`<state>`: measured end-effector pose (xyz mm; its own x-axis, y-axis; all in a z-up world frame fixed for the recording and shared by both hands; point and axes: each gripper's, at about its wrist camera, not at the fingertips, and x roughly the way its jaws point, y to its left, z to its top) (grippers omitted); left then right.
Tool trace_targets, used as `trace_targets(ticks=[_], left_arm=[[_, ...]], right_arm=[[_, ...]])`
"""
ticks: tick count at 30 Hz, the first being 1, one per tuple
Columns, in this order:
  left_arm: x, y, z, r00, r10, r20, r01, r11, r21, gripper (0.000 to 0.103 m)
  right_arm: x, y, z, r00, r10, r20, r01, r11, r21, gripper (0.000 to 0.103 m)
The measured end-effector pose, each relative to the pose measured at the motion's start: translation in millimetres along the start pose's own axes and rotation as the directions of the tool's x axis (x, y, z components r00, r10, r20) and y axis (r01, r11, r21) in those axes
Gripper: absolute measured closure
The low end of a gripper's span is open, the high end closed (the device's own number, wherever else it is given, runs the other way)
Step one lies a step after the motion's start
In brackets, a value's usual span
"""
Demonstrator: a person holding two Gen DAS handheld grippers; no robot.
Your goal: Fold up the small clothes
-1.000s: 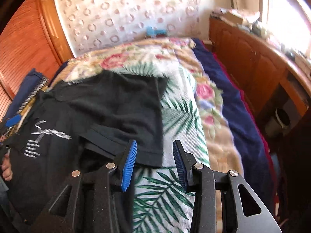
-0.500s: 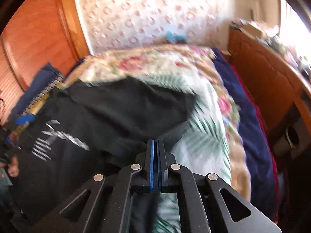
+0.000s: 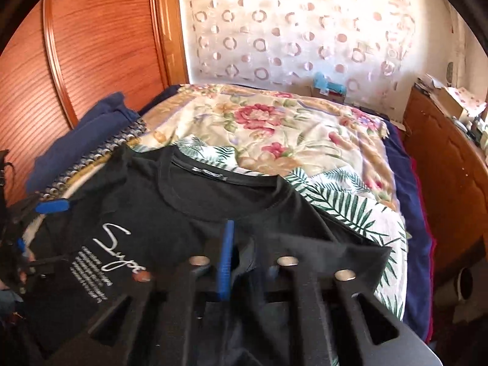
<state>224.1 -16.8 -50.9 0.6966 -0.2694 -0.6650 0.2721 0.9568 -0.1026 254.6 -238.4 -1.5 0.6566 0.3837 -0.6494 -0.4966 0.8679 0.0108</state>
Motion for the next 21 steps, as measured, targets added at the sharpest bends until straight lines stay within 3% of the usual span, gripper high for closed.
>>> trace_targets(ticks=[1,2,9,17,21], left_arm=[[0,1,0,1.0,0.002,-0.001,-0.002,1.0,-0.003,0.0],[0,2,0,1.0,0.003,-0.001,-0.003,1.0,-0.005,0.0],[7,-5,-1,0.999,-0.027,-0.019,0.027,1.0,-0.013,0.0],[22,-45,11,0.993,-0.106,-0.049,0.109,0.992,0.069,0.0],[34,-71,20,0.981,-0.176,-0.077,0.184,0.977,0.112,0.007]], right_arm=[[2,-2,2,1.0,-0.007,-0.002,0.007,1.0,0.011,0.057],[2,-4,0,1.0,-0.014,-0.001,0.014,1.0,0.023,0.052],[-12,-1,-27,0.998,-0.039,-0.059,0.043,0.997,0.071,0.052],[-39,-23,-86,0.98,-0.154,-0.126,0.177,0.964,0.199,0.052],[-50,-22,-109,0.957,-0.25,-0.149,0.276,0.942,0.193,0.051]])
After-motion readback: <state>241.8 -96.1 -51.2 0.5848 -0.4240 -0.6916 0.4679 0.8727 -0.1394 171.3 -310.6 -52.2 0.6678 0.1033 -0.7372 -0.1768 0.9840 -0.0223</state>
